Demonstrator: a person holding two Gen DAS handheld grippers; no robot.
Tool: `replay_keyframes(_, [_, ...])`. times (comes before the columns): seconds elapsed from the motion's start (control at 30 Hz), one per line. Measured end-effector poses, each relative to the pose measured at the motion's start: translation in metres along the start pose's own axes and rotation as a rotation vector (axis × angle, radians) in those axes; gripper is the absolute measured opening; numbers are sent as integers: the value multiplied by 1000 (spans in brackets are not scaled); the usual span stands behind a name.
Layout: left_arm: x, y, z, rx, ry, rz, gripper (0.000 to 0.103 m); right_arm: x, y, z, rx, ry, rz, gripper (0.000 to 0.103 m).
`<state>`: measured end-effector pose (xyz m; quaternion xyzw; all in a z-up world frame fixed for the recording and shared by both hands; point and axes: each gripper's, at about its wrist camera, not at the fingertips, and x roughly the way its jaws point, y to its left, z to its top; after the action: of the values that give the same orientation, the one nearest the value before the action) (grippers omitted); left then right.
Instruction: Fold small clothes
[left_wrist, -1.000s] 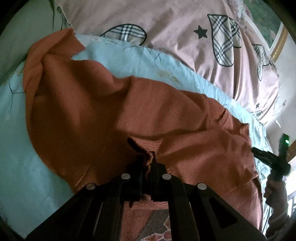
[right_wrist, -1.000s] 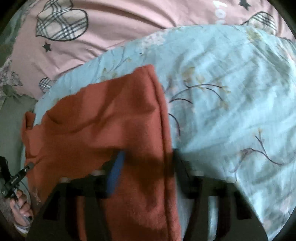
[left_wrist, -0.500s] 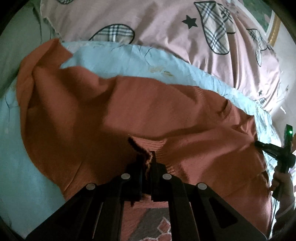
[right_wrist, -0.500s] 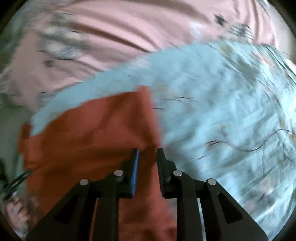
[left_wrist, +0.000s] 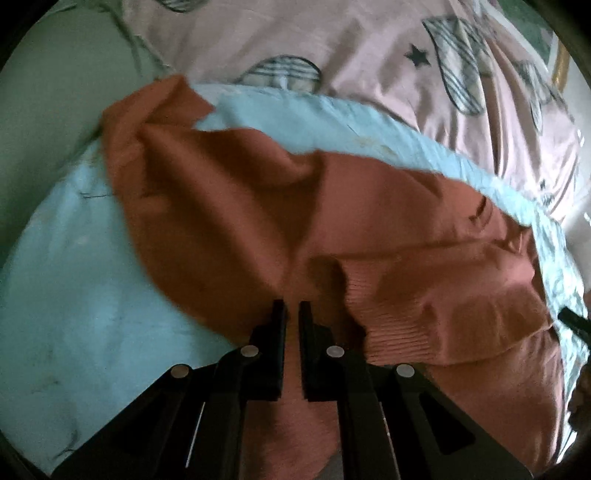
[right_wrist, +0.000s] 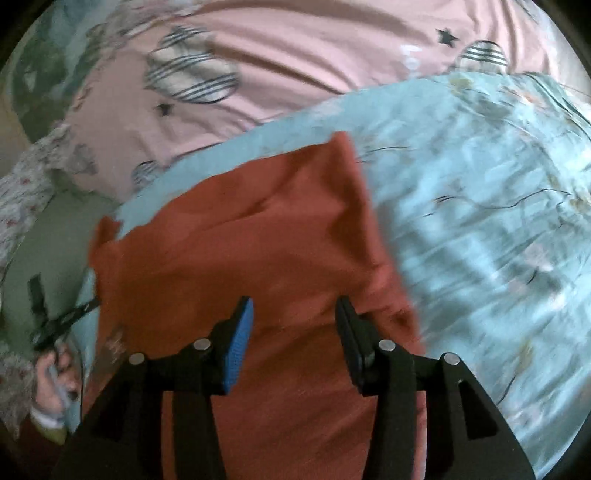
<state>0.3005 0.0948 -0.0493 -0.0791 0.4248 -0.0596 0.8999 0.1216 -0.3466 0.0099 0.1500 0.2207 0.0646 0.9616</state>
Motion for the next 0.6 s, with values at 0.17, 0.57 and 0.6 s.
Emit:
replay_keyframes(0.17, [-10, 30, 22, -35, -31, 80, 28, 7, 35, -29, -24, 60, 101, 55])
replay_keyframes(0.57, [39, 93, 164, -27, -116, 491, 98, 37, 61, -64, 5, 190, 151, 60])
replay_keyframes(0.6, [50, 98, 176, -14, -112, 528, 99, 39, 61, -64, 10, 196, 151, 60])
